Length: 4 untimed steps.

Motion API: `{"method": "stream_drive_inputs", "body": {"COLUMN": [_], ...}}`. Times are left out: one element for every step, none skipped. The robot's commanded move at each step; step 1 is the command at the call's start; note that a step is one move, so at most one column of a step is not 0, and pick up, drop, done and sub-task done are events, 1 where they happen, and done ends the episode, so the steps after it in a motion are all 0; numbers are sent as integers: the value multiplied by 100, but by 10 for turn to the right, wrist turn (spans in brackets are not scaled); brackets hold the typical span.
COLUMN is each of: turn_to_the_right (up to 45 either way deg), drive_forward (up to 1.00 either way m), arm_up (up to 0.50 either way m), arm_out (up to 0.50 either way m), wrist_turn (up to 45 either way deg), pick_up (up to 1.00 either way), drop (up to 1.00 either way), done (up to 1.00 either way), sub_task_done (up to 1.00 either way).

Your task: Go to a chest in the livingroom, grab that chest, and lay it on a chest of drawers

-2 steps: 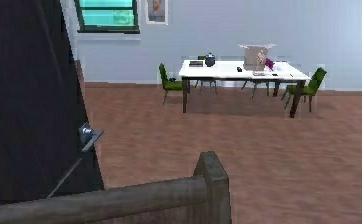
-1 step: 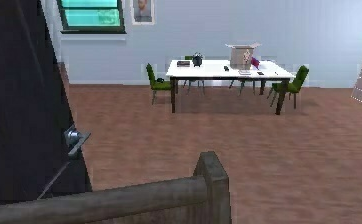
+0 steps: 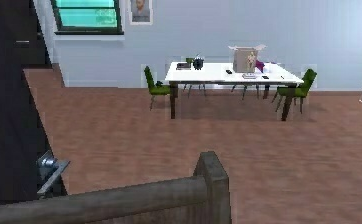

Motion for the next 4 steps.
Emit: {"method": "stream_drive_inputs", "body": {"turn_to_the_right": [450,0,0,0], "drive_forward": [0,100,100,100], "arm_up": [0,0,0,0], "arm_out": [0,0,0,0], "wrist_turn": [0,0,0,0], "pick_up": [0,0,0,0], "drop": [0,0,0,0], "done": [0,0,0,0], "sub_task_done": [0,0,0,0]}}
